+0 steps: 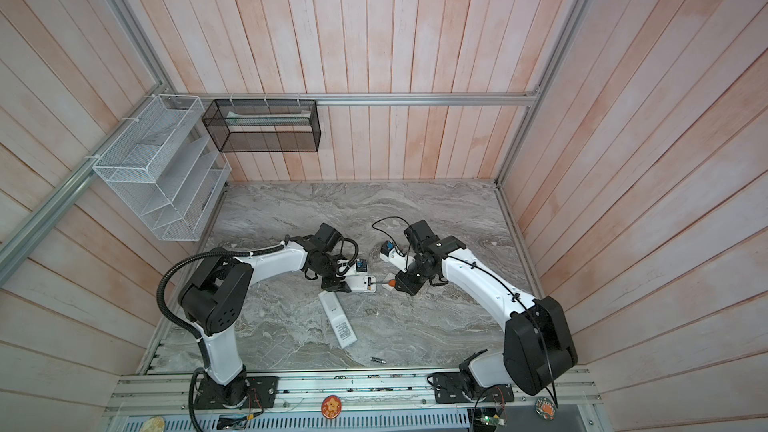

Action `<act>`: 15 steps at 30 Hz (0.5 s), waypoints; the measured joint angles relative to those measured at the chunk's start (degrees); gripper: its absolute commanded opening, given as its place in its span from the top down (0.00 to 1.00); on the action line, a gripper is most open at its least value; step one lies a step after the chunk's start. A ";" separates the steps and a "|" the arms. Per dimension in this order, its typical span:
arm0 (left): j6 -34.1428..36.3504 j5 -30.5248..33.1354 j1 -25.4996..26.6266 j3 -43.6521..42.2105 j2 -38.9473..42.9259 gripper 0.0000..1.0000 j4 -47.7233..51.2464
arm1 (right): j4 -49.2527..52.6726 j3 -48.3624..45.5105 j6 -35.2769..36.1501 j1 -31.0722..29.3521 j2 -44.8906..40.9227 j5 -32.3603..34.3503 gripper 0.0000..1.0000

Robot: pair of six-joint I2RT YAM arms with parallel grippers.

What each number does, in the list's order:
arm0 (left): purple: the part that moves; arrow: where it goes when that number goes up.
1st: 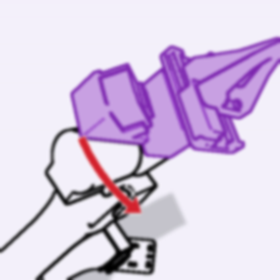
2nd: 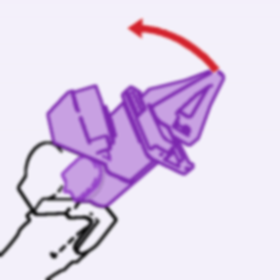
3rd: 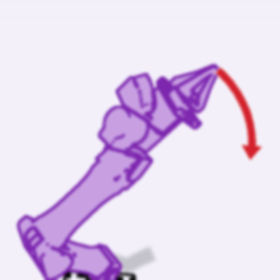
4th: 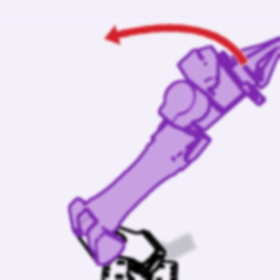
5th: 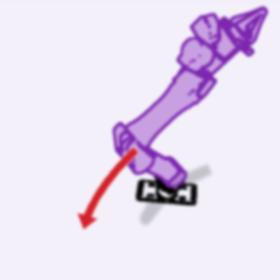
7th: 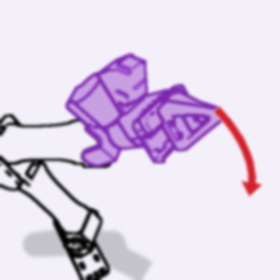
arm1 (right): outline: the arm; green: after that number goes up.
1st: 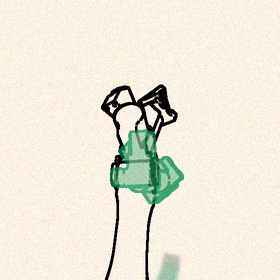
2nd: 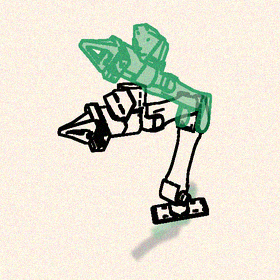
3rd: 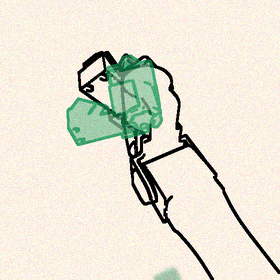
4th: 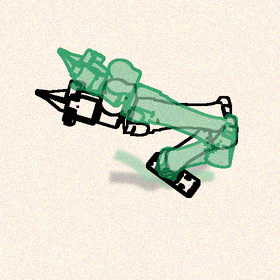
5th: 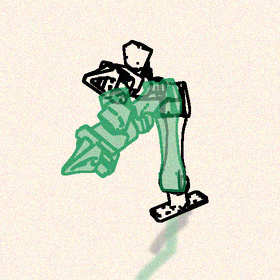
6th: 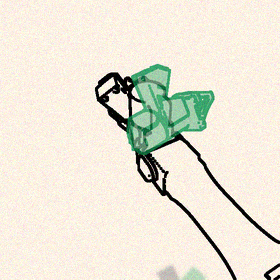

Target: Unload the batteries from the remote control

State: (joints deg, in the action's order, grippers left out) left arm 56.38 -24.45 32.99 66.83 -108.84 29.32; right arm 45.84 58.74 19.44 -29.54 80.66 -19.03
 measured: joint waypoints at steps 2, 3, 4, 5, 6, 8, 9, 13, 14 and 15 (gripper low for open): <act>0.00 0.00 0.00 0.00 0.00 0.74 0.02 | 0.00 0.00 -0.07 0.00 0.00 -0.04 1.00; 0.00 0.00 0.00 0.00 0.00 0.74 0.02 | 0.00 0.00 -0.17 0.00 0.00 -0.07 1.00; 0.00 0.00 0.00 0.00 0.00 0.74 0.04 | 0.02 0.00 -0.22 0.00 0.00 -0.09 1.00; 0.00 0.00 0.00 0.00 0.00 0.74 0.04 | 0.02 0.00 -0.33 0.00 0.00 -0.11 1.00; 0.00 0.00 0.00 0.00 0.00 0.74 0.02 | 0.02 0.00 -0.42 0.00 0.00 -0.11 1.00; 0.00 0.00 0.00 0.00 0.02 0.74 0.04 | 0.02 0.00 -0.46 0.00 0.00 -0.13 1.00; 0.00 0.00 0.00 0.00 0.02 0.74 0.04 | 0.02 0.00 -0.48 0.00 0.00 -0.13 1.00; 0.00 0.00 0.00 0.00 0.02 0.74 0.04 | 0.02 0.00 -0.72 0.00 0.00 -0.15 1.00; 0.00 0.00 0.00 0.00 0.02 0.74 0.02 | 0.04 0.00 -0.87 0.00 0.00 -0.15 1.00; 0.00 0.00 0.00 0.00 0.02 0.74 0.02 | 0.04 0.00 -0.92 0.00 0.00 -0.15 1.00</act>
State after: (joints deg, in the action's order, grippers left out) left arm 56.38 -24.45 32.99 66.83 -108.81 29.34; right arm 45.89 58.74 18.52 -29.54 80.66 -19.18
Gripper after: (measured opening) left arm 0.551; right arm 0.259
